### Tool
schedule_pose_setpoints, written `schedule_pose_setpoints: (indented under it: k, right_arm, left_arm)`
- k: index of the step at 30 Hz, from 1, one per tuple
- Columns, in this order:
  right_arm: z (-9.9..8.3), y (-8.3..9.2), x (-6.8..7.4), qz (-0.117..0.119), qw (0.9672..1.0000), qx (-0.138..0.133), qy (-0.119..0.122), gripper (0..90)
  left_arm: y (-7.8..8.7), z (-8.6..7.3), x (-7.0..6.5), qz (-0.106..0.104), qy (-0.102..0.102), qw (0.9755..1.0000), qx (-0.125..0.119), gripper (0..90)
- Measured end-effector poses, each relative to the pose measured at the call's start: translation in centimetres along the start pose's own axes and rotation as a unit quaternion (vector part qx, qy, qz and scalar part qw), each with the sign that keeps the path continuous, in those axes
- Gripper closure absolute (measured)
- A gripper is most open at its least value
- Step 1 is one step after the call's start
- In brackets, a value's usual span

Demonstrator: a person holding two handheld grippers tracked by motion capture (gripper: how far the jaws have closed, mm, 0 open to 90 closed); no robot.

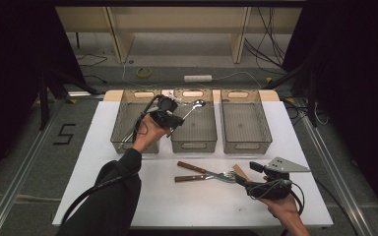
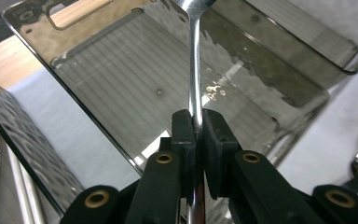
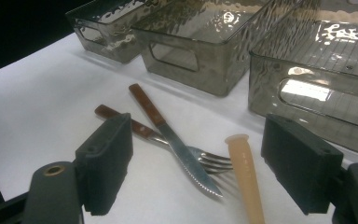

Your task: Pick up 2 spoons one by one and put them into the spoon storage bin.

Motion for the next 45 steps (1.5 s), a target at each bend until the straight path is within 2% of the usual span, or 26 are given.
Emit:
schedule_pose_setpoints:
  k: [3,7,15,25,33,34,36,42,45]
  right_arm:
    - [0.0,0.0,0.1,0.002,1.0,0.001,0.0,25.9]
    - [0.0,0.0,0.1,0.002,1.0,-0.001,0.002,25.9]
    - [0.0,0.0,0.0,0.003,1.0,-0.001,0.001,25.9]
    - [0.0,0.0,-0.1,0.004,1.0,0.0,0.0,25.9]
    - [0.0,0.0,-0.1,0.005,1.0,0.0,-0.001,25.9]
    - [0.0,0.0,-0.1,0.005,1.0,0.0,0.0,26.0]
    - [0.0,0.0,-0.1,0.005,1.0,0.0,-0.001,25.9]
    - [-0.1,0.0,-0.2,0.006,1.0,0.0,0.001,25.9]
    - [0.0,0.0,-0.2,0.005,1.0,0.0,0.001,25.9]
  left_arm:
    - [-0.5,0.5,0.1,-0.013,0.013,0.9998,-0.006,83.3]
    - [-1.2,1.0,0.1,0.002,0.007,1.0,0.004,83.3]
    - [-2.3,1.6,0.5,0.001,0.024,0.9997,0.005,83.3]
    - [-3.6,1.9,0.6,-0.006,0.033,0.9994,0.011,83.1]
    - [-4.1,2.1,0.5,-0.01,0.05,0.9987,0.001,81.9]
    - [-4.1,2.1,0.6,-0.011,0.054,0.9985,0.0,81.0]
    - [-4.1,2.1,0.6,-0.02,0.062,0.9979,0.0,73.5]
    - [-3.5,1.9,0.5,-0.03,0.056,0.9979,0.014,61.1]
    - [-2.8,1.8,0.4,-0.035,0.059,0.9976,0.01,55.0]
Point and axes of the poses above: each handheld gripper's, and its own axes: y roughly backward along the jaws, z roughly out of its top, x roughly to its left, the point moved 3 cm from there along -y, roughly forward along the jaws, and after that the axes turned 9 degrees about x, right-handed, at the moved point
